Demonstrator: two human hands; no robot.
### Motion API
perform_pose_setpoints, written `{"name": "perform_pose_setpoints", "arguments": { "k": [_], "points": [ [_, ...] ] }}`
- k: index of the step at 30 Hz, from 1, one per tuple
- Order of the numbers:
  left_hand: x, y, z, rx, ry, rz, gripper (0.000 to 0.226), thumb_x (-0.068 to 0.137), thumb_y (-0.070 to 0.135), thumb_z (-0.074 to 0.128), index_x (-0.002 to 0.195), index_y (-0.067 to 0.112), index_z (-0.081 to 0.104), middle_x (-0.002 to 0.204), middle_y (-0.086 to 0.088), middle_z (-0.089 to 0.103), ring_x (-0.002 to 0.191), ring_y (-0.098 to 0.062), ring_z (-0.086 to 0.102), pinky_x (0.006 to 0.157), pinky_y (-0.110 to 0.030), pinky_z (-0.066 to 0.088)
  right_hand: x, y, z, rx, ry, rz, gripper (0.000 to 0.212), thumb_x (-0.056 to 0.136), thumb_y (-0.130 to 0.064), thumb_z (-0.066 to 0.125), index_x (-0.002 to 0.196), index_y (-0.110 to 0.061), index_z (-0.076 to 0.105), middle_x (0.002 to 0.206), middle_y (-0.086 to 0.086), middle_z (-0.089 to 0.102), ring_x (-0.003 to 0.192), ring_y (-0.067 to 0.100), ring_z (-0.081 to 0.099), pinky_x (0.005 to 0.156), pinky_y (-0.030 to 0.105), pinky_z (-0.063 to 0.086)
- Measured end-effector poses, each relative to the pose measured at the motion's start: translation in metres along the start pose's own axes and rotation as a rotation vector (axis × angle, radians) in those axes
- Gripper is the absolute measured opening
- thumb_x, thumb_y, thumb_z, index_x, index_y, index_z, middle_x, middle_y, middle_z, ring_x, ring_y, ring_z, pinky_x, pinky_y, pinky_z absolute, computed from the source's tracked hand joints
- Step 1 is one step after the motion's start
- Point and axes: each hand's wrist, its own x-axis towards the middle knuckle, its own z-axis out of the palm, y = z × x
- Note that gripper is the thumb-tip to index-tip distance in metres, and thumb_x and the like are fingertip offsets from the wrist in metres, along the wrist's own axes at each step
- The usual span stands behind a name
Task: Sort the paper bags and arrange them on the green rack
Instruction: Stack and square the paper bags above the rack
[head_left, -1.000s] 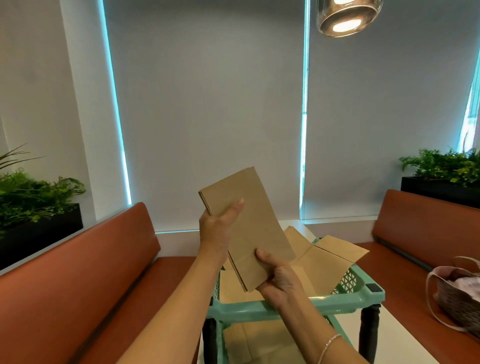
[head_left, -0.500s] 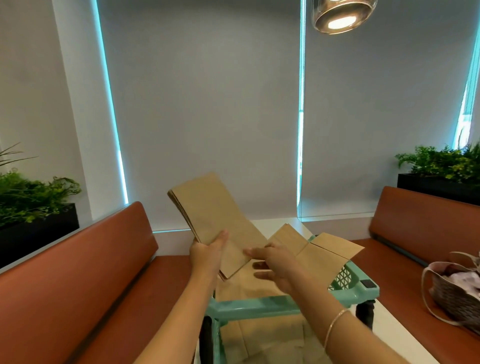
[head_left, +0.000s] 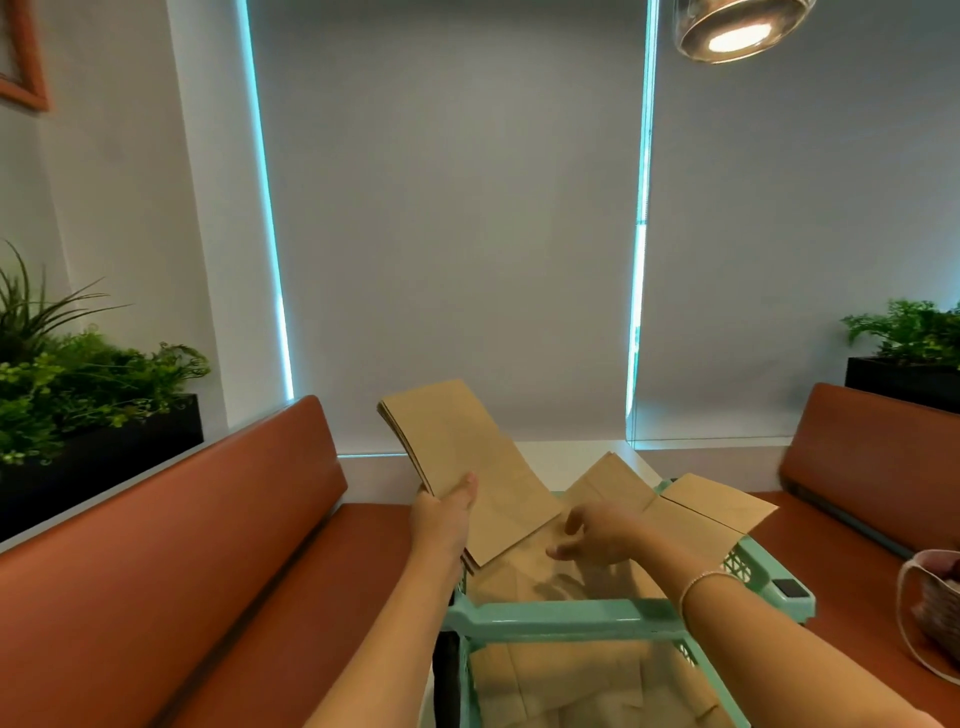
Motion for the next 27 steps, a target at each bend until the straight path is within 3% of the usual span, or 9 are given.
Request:
{"name": "perform_pose_setpoints", "arguments": {
  "k": [4, 7, 10, 15, 19, 22, 24, 27],
  "points": [
    [0.002, -0.001, -0.002, -0.019, -0.005, 0.003, 0.033, 0.085, 0.014, 0.067, 0.115, 0.0, 0.06, 0.109, -0.01, 0.066, 0.1, -0.023, 0.062, 0.089, -0.035, 0.049, 0.002, -0.004, -0.003, -0.032, -0.038, -0.001, 0.054, 0.083, -0.055, 0.058, 0.124, -0.02, 0.056, 0.123, 0.001, 0.058, 0.112, 0.02, 0.051, 0.096, 0.032, 0.041],
    [0.001, 0.0, -0.003, -0.056, -0.021, -0.009, 0.023, 0.087, 0.011, 0.065, 0.108, 0.003, 0.063, 0.104, -0.008, 0.066, 0.098, -0.023, 0.062, 0.089, -0.036, 0.05, -0.003, 0.001, -0.014, 0.013, -0.045, -0.048, 0.041, 0.086, -0.032, 0.065, 0.124, -0.021, 0.057, 0.126, 0.0, 0.056, 0.115, 0.019, 0.05, 0.099, 0.03, 0.042],
    [-0.001, 0.002, -0.004, -0.064, -0.024, -0.024, 0.015, 0.087, 0.012, 0.065, 0.102, 0.007, 0.063, 0.106, -0.01, 0.067, 0.102, -0.027, 0.063, 0.095, -0.044, 0.049, -0.009, 0.007, -0.032, -0.078, 0.009, -0.095, 0.035, 0.089, -0.014, 0.057, 0.123, -0.021, 0.06, 0.127, 0.001, 0.056, 0.116, 0.02, 0.05, 0.101, 0.03, 0.042],
    [0.0, 0.002, -0.003, -0.064, -0.033, -0.03, 0.002, 0.088, 0.012, 0.064, 0.087, 0.013, 0.062, 0.103, -0.01, 0.066, 0.101, -0.028, 0.063, 0.094, -0.045, 0.05, -0.028, 0.01, -0.082, -0.183, 0.335, 0.05, 0.033, 0.091, -0.013, 0.045, 0.118, -0.02, 0.062, 0.122, 0.003, 0.059, 0.115, 0.024, 0.051, 0.101, 0.039, 0.038],
    [0.0, 0.0, -0.004, -0.027, -0.056, -0.026, 0.024, 0.085, 0.018, 0.068, 0.106, 0.006, 0.063, 0.109, -0.009, 0.067, 0.105, -0.026, 0.062, 0.099, -0.046, 0.046, -0.05, -0.001, -0.126, -0.418, 0.708, 0.151, 0.026, 0.089, -0.015, 0.045, 0.101, -0.022, 0.067, 0.096, -0.001, 0.061, 0.099, 0.023, 0.052, 0.105, 0.053, 0.028],
    [0.001, -0.001, -0.003, -0.023, -0.082, -0.011, 0.027, 0.087, 0.015, 0.066, 0.111, 0.004, 0.061, 0.109, -0.008, 0.066, 0.105, -0.023, 0.061, 0.1, -0.04, 0.046, -0.06, -0.018, -0.143, -0.605, 0.875, 0.067, 0.026, 0.09, -0.014, 0.045, 0.098, -0.024, 0.068, 0.1, 0.0, 0.06, 0.113, 0.028, 0.043, 0.109, 0.064, 0.001],
    [-0.002, 0.0, -0.003, 0.0, -0.103, 0.011, 0.021, 0.089, 0.014, 0.063, 0.109, 0.007, 0.061, 0.103, -0.004, 0.067, 0.102, -0.021, 0.061, 0.097, -0.037, 0.047, -0.062, -0.033, -0.139, -0.694, 0.948, -0.058, 0.027, 0.085, -0.009, 0.048, 0.093, -0.021, 0.07, 0.099, 0.004, 0.058, 0.114, 0.032, 0.04, 0.099, 0.065, -0.018],
    [-0.005, 0.0, -0.002, 0.137, -0.127, 0.084, 0.021, 0.091, 0.024, 0.061, 0.108, 0.013, 0.061, 0.098, 0.002, 0.066, 0.097, -0.018, 0.061, 0.087, -0.032, 0.048, -0.054, -0.057, -0.12, -0.664, 1.042, -0.281, 0.025, 0.075, -0.003, 0.048, 0.076, -0.01, 0.071, 0.099, 0.019, 0.059, 0.112, 0.04, 0.046, 0.097, 0.069, -0.019]
  ]
}}
